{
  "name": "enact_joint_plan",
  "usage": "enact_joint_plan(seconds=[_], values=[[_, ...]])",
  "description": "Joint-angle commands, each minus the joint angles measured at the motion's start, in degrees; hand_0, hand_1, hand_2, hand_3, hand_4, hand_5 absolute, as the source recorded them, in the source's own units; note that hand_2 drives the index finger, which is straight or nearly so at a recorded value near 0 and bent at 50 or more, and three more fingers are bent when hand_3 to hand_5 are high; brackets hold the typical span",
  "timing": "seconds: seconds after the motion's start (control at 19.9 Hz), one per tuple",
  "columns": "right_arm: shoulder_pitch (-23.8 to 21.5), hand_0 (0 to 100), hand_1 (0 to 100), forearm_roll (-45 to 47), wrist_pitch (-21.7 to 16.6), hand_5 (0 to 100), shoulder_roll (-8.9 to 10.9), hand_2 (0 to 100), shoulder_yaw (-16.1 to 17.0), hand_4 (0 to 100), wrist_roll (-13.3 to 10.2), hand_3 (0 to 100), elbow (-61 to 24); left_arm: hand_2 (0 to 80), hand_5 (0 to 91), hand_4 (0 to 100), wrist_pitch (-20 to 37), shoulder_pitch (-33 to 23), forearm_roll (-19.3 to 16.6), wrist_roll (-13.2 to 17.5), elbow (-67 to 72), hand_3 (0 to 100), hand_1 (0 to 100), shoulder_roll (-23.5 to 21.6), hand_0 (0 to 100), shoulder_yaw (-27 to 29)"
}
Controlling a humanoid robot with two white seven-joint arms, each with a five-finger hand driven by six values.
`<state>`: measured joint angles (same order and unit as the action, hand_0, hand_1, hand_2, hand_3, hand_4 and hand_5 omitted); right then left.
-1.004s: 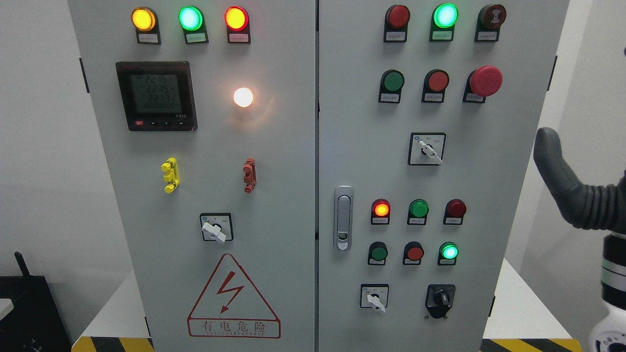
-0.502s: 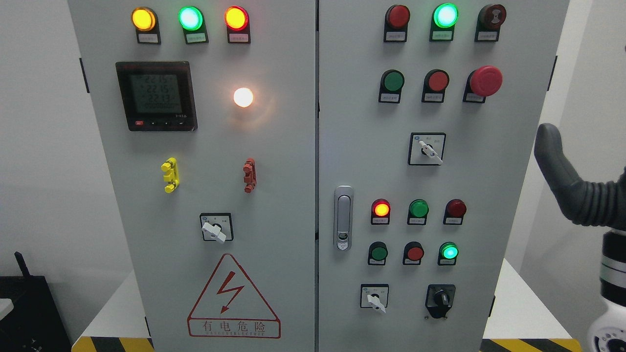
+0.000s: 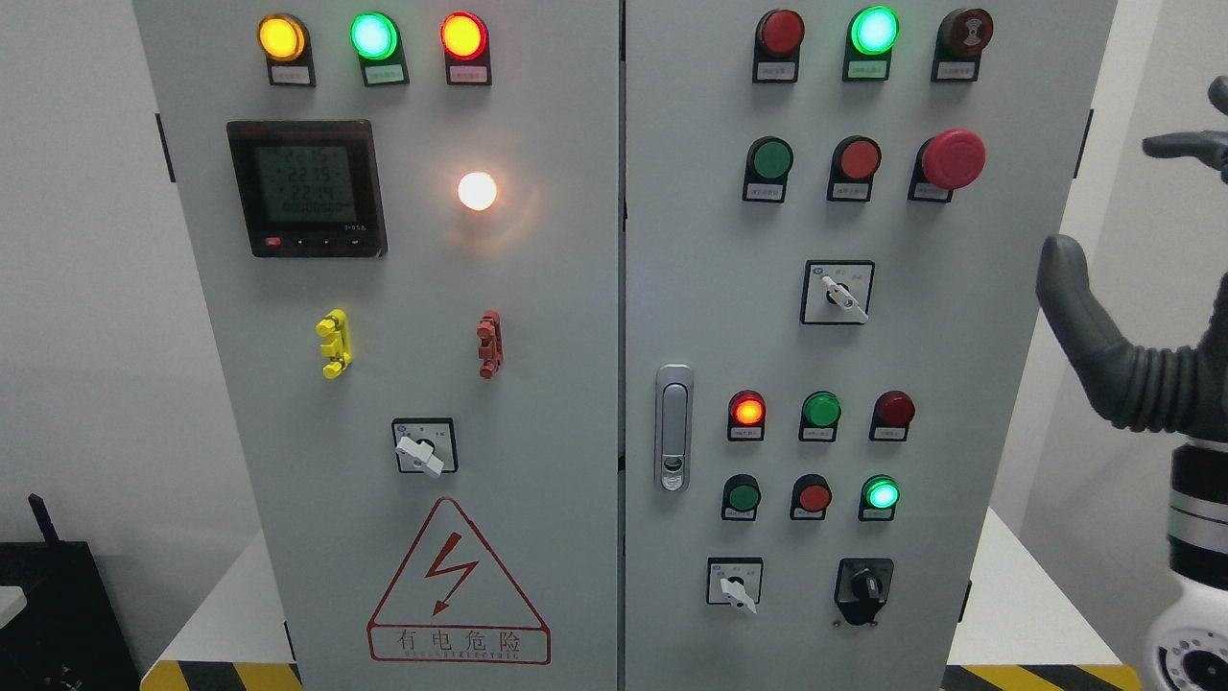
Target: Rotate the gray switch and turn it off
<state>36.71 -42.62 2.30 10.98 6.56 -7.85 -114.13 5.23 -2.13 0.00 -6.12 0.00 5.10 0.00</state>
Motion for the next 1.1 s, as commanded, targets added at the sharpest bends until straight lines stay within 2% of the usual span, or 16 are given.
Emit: enact_joint_plan(seconds=[0.0,0.3,0.4,0.55,0.65,1.05], values=[[0.47,26,43,-0.10,1.56,97,-0.16,35,-1.98,76,0.03,71,1.10,0.0,0.0,0,-0.05,0.02,-0.44,-0.12,1.32,0,39,0.00,12,1.85],[0.46,18,38,-0.97,4.02,99,-0.25,47,-3.57,79,0.03,73,1.71,0.0,0.0,0,-0.05,0.02,-0.44,-0.21,1.32,0,39,0.00,12,1.84],[0.29,16,35,-1.94,4.64,99,-2.53,49,-4.71,80,0.11,73,1.89,0.0,0.0,0,-0.05,0.02,-0.44,-0.12,1.32,0,39,0.00,12,1.84],[-0.15,16,30,-3.61,4.82,100,-3.50,55,-5.76,82,0.11,76,2.68,0.0,0.0,0,-0.05,0.02,-0.44,-0.12,1.32,0,39,0.00,12,1.85],[-0.06,15,29,-4.31,5.08,100,-4.90,57,-6.38,82,0.11,77,3.29,0.0,0.0,0,-0.05,0.02,-0.44,-0.21,1.32,0,39,0.00,12,1.85],[0.02,9,24,-6.42,5.70,100,-5.96,62,-6.56,84,0.20,81,6.98,0.0,0.0,0,-0.04,0.02,-0.44,-0.21,1.32,0,39,0.00,12,1.85]])
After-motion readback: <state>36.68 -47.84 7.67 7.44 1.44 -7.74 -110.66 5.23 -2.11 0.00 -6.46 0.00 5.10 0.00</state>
